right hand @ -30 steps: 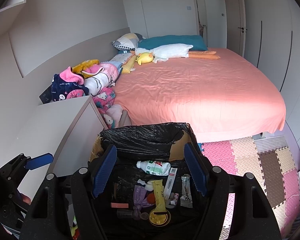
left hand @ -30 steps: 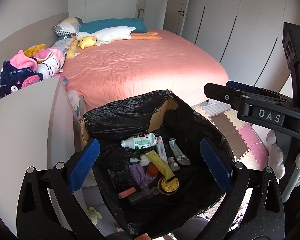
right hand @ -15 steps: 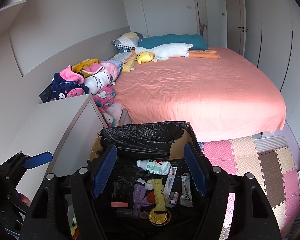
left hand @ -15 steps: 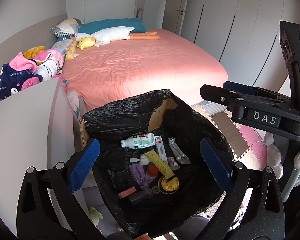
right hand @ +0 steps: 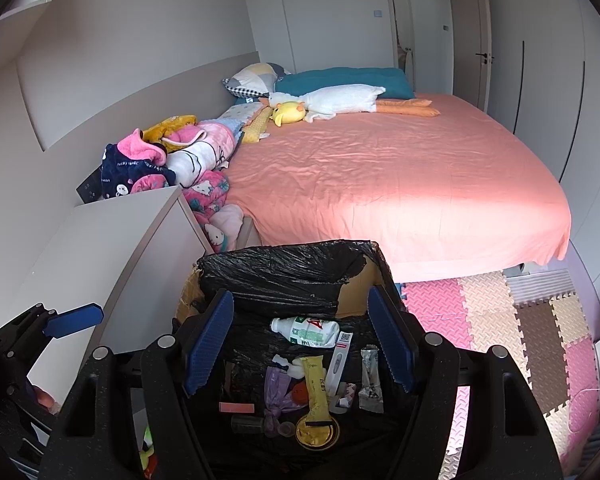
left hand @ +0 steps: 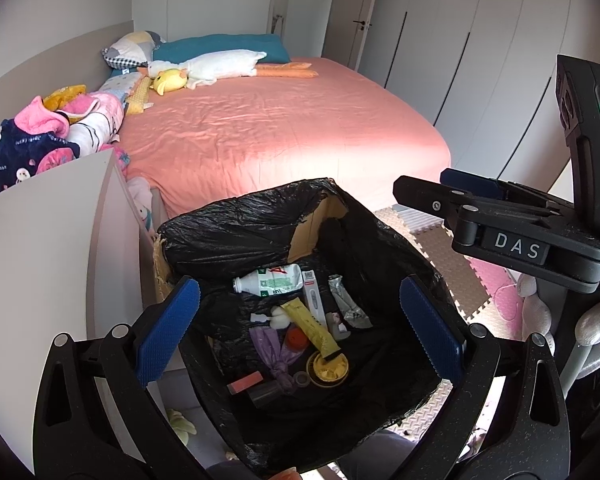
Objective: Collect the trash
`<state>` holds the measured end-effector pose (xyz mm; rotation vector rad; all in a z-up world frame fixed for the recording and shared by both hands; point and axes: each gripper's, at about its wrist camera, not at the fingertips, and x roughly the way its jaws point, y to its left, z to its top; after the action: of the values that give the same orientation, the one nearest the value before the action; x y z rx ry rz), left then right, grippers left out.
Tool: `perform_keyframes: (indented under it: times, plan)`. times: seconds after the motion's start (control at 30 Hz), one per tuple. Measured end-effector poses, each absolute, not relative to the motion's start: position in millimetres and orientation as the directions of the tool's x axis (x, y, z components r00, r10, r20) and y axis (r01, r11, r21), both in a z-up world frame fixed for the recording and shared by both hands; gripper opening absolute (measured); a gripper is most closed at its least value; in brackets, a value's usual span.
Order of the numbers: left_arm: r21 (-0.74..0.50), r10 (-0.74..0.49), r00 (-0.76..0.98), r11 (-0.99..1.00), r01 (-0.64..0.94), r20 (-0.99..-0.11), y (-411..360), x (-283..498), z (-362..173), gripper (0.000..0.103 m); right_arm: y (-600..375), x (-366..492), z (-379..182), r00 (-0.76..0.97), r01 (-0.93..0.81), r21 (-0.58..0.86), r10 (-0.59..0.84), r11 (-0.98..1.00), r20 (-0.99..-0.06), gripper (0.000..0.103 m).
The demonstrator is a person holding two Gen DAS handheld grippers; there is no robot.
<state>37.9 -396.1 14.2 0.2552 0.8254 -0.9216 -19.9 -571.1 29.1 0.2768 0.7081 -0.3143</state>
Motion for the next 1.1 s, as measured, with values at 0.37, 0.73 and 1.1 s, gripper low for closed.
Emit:
perform_keyframes:
  times: [0.37,0.73,1.1]
  plan:
    - [-0.108,-0.583,0.354,0.612,0.784,-0.731,-396.9,37.0,14.4,0.097,-571.0,-19.4,28.3,0.716,0.372,0.141,-0.186,0.918,-0.673,0.070]
    - [-0.100,-0.591,0.366,0.609,0.787,-0.719,-395.9,36.9,15.9,0.097,-571.6,-20.5,26.9,0.715,0.374,0.141,-0.188,0.917,-0.674,0.070]
    - [-0.068,-0.575,0.371,0.600,0.797,-0.729,-399.7,33.7,14.0,0.097,-573.8,-23.7,25.5,0.715,0.376,0.146,-0.185,0.915,-0.675,0.070]
